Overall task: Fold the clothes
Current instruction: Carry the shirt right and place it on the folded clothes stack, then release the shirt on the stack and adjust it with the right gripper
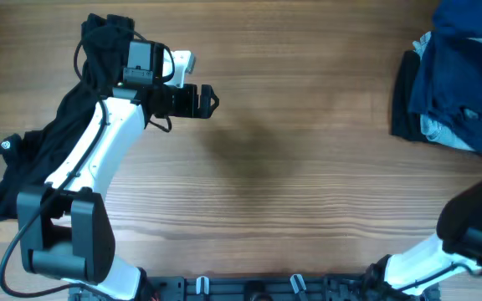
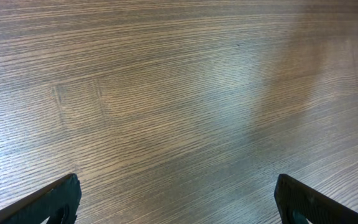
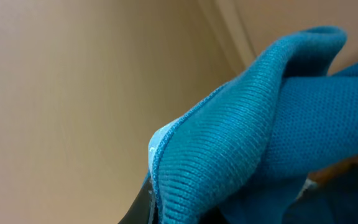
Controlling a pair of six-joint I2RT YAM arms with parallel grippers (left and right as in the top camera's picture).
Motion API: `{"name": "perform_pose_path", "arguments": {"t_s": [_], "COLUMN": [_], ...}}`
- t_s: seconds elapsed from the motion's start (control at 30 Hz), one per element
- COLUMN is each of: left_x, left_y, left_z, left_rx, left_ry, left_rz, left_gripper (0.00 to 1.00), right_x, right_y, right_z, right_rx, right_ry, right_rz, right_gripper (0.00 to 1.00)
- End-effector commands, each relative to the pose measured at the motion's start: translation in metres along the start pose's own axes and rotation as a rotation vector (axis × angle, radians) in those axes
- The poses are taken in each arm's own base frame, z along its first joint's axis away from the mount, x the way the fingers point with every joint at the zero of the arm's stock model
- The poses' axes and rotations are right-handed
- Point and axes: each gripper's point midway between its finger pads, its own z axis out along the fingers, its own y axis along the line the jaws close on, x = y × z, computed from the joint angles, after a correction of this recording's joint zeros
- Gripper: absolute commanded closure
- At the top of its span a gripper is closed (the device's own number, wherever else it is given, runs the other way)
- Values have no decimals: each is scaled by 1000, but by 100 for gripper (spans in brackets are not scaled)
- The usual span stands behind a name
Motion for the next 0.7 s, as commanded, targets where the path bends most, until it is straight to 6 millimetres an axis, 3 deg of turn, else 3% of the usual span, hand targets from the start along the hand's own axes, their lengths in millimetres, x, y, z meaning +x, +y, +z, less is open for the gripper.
{"name": "perform_pose_path", "arguments": {"t_s": [0.0, 0.1, 0.2, 0.3, 0.33, 0.47, 0.67], "left_x": [-3, -4, -5, -9, -9, -10, -11], "left_y": [2, 1, 1, 1, 1, 1, 1], "left_z": [-2, -2, -2, -2, -2, -2, -2], "left_rx": [-6, -6, -5, -3, -4, -3, -3], "left_ry": [-12, -15, -21, -34, -36, -37, -44], "left_rz": [-8, -7, -5, 0, 1, 2, 5], "left_gripper": [0, 0, 0, 0, 0, 0, 0], "right_x": [-9, -12, 1, 18, 26, 36, 44], "right_y": [22, 22, 9, -15, -34, -72, -101], "right_z": [6, 12, 18, 19, 17, 3, -16], "right_rx": [-96, -101, -55, 53, 137, 331, 462], "right_ry": [-32, -63, -26, 29, 53, 79, 147], "right_rz": [-18, -31, -37, -24, -12, -13, -54], "right_gripper": [96, 96, 96, 96, 96, 96, 96]}}
